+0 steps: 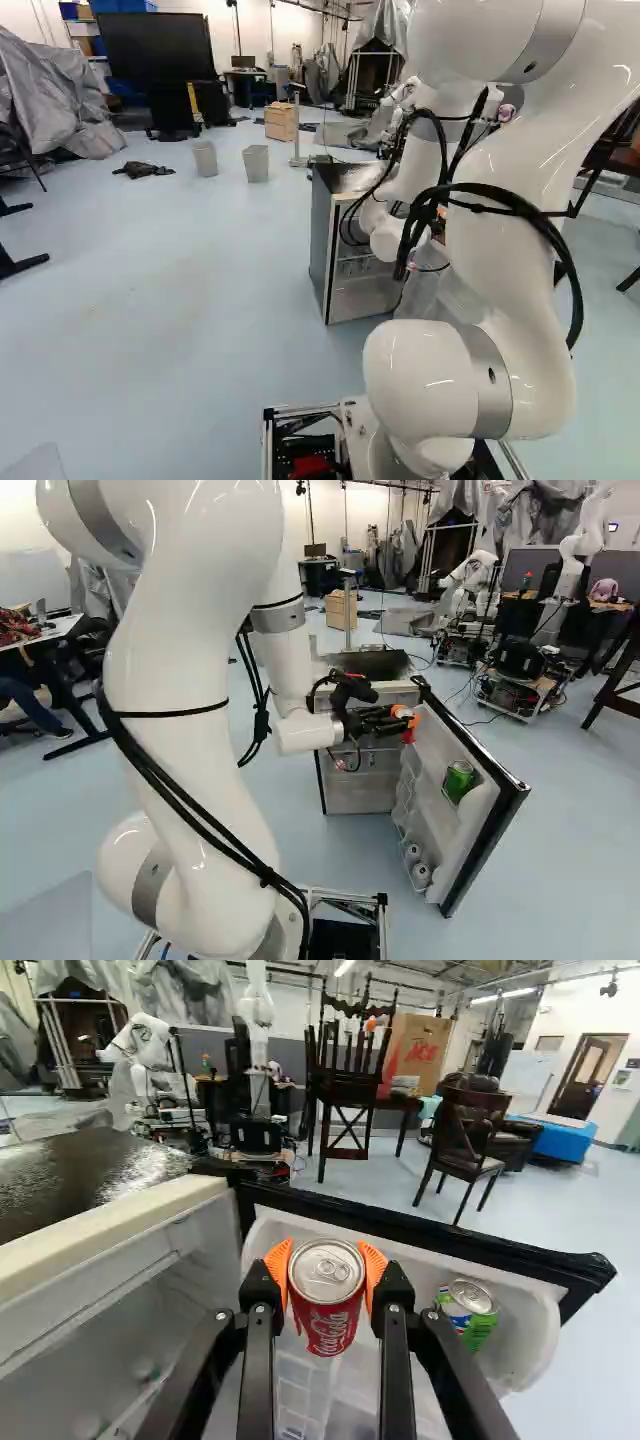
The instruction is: Grab a drink from the fridge
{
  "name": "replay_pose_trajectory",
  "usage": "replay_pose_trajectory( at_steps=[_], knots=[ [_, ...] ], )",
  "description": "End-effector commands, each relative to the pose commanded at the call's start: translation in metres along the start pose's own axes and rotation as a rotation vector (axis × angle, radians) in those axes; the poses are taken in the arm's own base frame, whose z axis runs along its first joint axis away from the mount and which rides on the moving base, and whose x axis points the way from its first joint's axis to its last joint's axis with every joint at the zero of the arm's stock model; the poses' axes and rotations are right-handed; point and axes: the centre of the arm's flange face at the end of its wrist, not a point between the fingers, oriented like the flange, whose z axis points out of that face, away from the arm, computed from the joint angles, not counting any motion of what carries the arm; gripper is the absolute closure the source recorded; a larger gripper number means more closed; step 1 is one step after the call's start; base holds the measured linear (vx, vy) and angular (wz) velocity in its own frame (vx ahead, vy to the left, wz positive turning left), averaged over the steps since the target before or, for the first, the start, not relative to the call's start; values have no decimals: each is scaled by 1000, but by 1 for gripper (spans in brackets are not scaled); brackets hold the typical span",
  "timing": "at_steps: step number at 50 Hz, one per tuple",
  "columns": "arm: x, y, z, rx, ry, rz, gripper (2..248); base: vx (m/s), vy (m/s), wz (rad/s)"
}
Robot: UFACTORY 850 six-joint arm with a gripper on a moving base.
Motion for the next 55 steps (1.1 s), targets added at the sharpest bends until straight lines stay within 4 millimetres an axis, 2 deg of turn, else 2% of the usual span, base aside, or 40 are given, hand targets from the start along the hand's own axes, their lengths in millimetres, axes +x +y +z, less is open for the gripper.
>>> replay_pose_trajectory(
  at_steps=[21, 42, 55],
  knots=[
    [0, -22, -32, 197, 31, -48, 154, 0, 0, 0],
    [-2, -16, -76, 394, 54, -100, 154, 0, 0, 0],
    [-3, -19, -88, 509, 70, -126, 154, 0, 0, 0]
  ],
)
